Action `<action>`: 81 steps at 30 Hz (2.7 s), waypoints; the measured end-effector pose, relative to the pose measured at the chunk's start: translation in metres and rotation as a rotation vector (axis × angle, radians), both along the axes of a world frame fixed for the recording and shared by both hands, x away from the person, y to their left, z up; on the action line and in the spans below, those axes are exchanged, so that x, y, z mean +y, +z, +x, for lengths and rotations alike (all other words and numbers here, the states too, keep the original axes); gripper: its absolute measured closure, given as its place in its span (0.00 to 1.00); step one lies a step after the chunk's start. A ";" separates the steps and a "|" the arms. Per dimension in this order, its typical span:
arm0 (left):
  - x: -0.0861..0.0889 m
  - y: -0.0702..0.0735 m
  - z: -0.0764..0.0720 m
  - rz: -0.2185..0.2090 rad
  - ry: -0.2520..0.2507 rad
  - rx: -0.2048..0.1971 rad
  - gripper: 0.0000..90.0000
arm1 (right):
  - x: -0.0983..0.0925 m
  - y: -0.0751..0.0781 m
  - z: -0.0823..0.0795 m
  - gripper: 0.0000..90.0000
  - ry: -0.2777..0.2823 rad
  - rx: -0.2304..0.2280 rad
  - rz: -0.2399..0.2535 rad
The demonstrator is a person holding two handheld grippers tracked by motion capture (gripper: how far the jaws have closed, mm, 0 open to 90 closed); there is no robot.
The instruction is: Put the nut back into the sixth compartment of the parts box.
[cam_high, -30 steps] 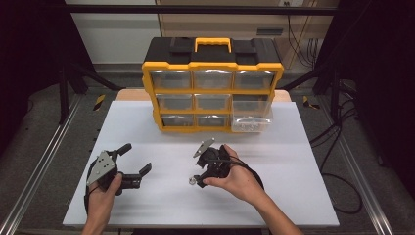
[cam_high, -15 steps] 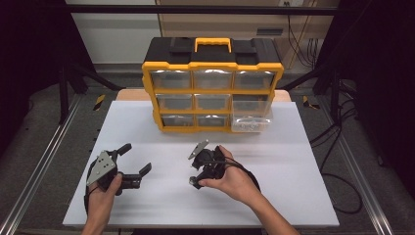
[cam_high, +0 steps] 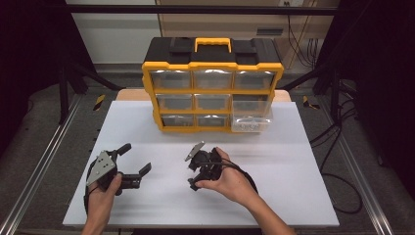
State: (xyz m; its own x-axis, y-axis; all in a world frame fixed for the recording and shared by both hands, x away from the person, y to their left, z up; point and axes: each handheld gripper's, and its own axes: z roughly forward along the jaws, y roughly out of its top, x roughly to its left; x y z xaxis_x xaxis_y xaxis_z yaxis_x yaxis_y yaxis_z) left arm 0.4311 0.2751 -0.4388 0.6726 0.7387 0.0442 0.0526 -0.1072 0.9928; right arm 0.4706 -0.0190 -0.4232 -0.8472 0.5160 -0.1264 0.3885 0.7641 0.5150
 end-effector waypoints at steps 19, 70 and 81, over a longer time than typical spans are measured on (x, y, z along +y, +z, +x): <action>0.000 0.000 0.000 -0.001 0.000 0.000 0.01 | 0.009 -0.008 -0.002 0.14 0.019 0.034 -0.017; -0.001 0.000 0.000 0.014 -0.002 0.003 0.01 | 0.016 -0.025 0.008 0.68 0.064 0.195 -0.048; -0.001 0.000 0.000 0.013 -0.001 0.003 0.01 | 0.018 -0.026 0.007 0.73 0.071 0.208 -0.051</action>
State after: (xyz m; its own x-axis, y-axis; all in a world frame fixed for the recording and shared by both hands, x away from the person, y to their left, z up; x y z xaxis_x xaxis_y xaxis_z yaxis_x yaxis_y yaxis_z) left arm 0.4313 0.2744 -0.4392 0.6737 0.7372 0.0518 0.0549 -0.1199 0.9913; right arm 0.4780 -0.0012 -0.4491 -0.8919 0.4512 0.0305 0.4264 0.8163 0.3896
